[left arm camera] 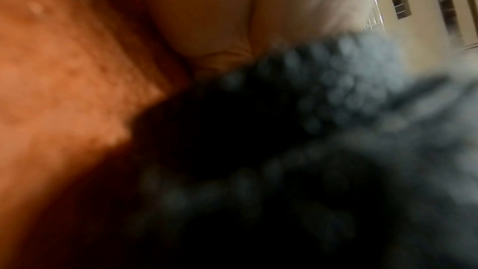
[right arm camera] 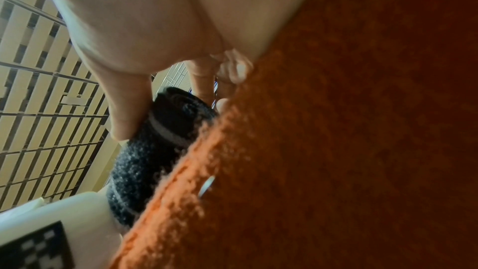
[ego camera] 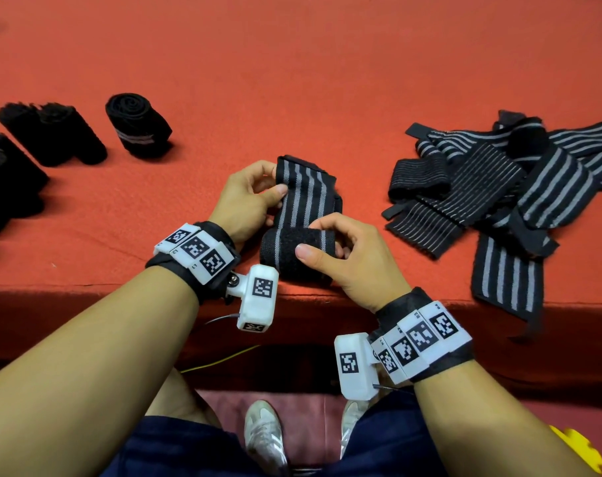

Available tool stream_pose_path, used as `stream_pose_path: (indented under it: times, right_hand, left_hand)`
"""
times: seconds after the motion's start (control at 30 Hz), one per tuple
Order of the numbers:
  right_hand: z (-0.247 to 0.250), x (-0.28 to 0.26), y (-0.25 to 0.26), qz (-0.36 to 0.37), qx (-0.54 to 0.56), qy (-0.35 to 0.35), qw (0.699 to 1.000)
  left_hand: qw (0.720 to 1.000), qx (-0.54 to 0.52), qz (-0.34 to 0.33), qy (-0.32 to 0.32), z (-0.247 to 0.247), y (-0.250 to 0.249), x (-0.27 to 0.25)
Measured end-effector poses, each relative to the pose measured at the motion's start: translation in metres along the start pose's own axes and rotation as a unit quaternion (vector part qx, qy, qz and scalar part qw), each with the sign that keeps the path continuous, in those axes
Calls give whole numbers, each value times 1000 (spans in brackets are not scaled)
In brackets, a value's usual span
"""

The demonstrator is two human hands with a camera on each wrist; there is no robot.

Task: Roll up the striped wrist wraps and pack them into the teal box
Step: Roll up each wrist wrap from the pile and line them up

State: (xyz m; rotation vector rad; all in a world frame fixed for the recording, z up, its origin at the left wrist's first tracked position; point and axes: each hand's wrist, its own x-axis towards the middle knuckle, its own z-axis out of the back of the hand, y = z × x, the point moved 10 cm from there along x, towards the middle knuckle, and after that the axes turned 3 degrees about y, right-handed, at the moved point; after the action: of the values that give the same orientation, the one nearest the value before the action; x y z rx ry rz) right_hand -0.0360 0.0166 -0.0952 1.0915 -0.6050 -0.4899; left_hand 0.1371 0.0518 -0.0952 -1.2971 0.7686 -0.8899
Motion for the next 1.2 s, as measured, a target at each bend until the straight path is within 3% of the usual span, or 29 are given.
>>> stream_pose_path:
  times: [0.13, 0.23, 0.5, 0.73, 0.9, 1.1, 1.2]
  right_hand:
    - [-3, 1, -2, -3, -8, 4, 1000]
    - [-2, 1, 0, 0, -21, 10, 1000]
    - [-3, 1, -2, -9, -12, 14, 1000]
    - [-2, 2, 0, -8, -21, 10, 1000]
    - [0, 3, -2, -13, -11, 0, 1000]
    - [0, 4, -4, -14, -15, -6, 1000]
    - [0, 3, -2, -14, -23, -3, 1000]
  left_hand:
    - [999, -40, 20, 18, -9, -1, -2]
    - [1000, -7, -3, 15, -11, -15, -2]
    - [986, 90, 37, 136, -39, -10, 3]
    - [984, 67, 44, 161, -42, -5, 11]
    - [984, 65, 13, 167, -45, -11, 14]
    - [977, 106, 0, 184, -47, -15, 17]
    - [979, 128, 19, 159, -41, -6, 19]
